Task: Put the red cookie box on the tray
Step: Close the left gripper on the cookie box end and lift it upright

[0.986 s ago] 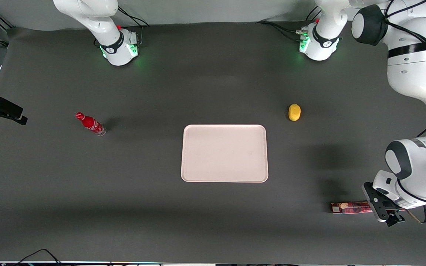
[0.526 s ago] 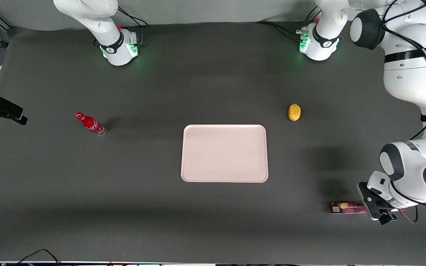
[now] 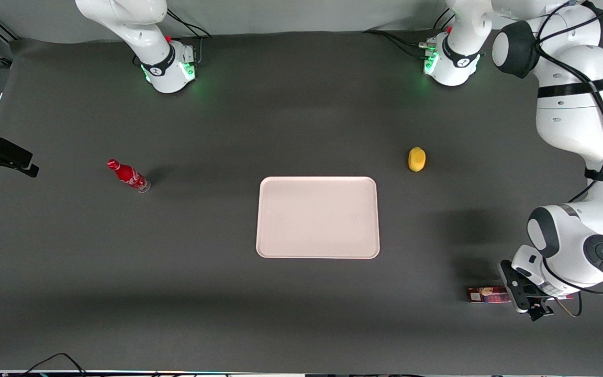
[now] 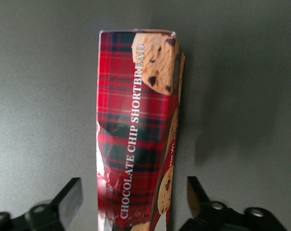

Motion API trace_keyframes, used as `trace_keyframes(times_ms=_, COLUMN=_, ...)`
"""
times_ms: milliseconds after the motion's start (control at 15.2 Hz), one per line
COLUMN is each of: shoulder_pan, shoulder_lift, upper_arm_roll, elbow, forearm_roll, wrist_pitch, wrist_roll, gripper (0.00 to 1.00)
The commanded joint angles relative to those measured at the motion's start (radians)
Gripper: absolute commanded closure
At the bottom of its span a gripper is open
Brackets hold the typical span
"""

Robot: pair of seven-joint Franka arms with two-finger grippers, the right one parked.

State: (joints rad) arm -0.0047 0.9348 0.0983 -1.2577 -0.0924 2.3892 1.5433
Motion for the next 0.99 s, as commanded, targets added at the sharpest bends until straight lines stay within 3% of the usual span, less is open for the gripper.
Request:
trace_keyframes(times_ms=0, shoulder_pan=-0.005, shoulder_lift=0.027, upper_arm_roll=0.006, elbow=0.03, forearm_roll=-0.013, wrist_pitch=0.004, wrist_roll=0.024, gripper=0.51)
trace_keyframes(times_ms=66, shoulder_pan=-0.005, shoulder_lift=0.027, upper_arm_roll=0.006, elbow=0.032, forearm_roll=-0.013, wrist_pitch=0.005, wrist_roll=0.024, gripper=0.77)
trace_keyframes(times_ms=131, shoulder_pan=-0.006, shoulder_lift=0.027, upper_arm_roll=0.006, elbow=0.034, forearm_roll=-0.013, wrist_pitch=0.004, wrist_roll=0.023, gripper=0.95)
trace_keyframes(times_ms=197, shoulder_pan=-0.006, shoulder_lift=0.027, upper_arm_roll=0.006, elbow=0.035, forearm_roll=-0.013, wrist_pitch=0.005, wrist_roll=0.024, gripper=1.0)
trace_keyframes(times_ms=460, shoulder_pan=0.002, shoulder_lift=0.021, upper_arm_roll=0.006, elbow=0.035, forearm_roll=-0.036, wrist_pitch=0.024, wrist_roll=0.014, gripper=1.0)
trace_keyframes(times_ms=592, shoulder_pan=0.003, shoulder_lift=0.013, upper_arm_roll=0.006, elbow=0.035, forearm_roll=-0.09, wrist_pitch=0.012, wrist_roll=0.011, gripper=1.0)
trace_keyframes(times_ms=723, shoulder_pan=-0.004, shoulder_lift=-0.031, upper_arm_roll=0.009, elbow=0.035, forearm_roll=-0.084, wrist_pitch=-0.011, wrist_roll=0.006, gripper=1.0)
trace_keyframes(times_ms=920, shoulder_pan=-0.008, shoulder_lift=-0.149, upper_arm_roll=0.015, elbow=0.041, forearm_roll=-0.073, wrist_pitch=-0.201, wrist_roll=-0.064, gripper=1.0)
